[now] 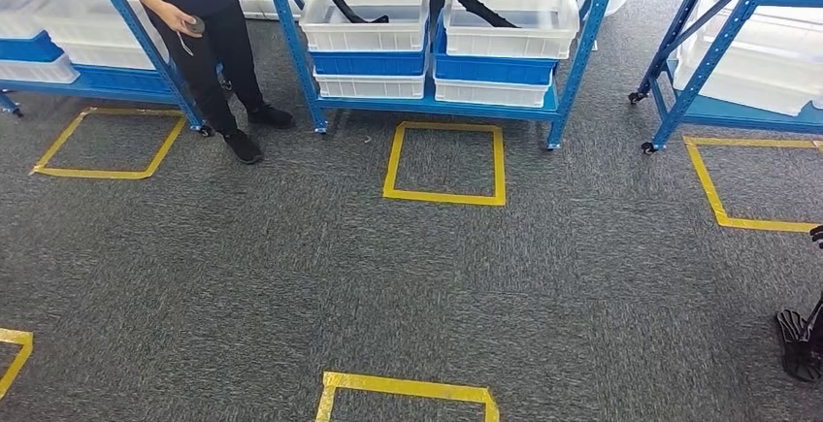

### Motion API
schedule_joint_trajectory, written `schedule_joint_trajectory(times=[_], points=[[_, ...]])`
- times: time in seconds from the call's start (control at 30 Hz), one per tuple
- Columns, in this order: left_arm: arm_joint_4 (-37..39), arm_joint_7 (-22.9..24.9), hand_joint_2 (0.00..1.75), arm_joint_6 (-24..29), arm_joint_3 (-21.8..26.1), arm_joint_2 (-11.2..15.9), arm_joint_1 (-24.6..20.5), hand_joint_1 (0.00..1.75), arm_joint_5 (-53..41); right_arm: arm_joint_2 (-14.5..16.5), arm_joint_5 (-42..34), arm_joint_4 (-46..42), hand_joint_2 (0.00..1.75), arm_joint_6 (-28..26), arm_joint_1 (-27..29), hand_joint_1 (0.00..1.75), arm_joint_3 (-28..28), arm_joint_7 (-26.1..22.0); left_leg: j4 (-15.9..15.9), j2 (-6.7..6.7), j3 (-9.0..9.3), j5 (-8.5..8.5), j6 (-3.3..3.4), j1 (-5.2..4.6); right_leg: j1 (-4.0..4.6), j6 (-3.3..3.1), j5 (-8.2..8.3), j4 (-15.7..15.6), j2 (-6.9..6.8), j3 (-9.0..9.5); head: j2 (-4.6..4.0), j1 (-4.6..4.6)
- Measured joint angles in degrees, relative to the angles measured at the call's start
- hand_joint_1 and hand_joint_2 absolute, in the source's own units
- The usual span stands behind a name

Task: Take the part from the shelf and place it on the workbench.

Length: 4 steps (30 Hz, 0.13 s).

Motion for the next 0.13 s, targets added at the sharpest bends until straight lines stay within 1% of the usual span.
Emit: schedule_joint_trajectory(times=[0.13], points=[[0.0, 0.0, 1.75, 0.1, 0.1, 0.0, 0.0, 0.00, 0.2, 0.0, -0.4, 0.0, 1.75, -1.7, -0.1, 0.00, 0.0, 0.2, 0.0, 0.00, 0.00, -0.01, -0.37, 0.02, 0.02, -0.06, -0.01, 0.0, 0.00, 0.01, 0.00, 0.00]])
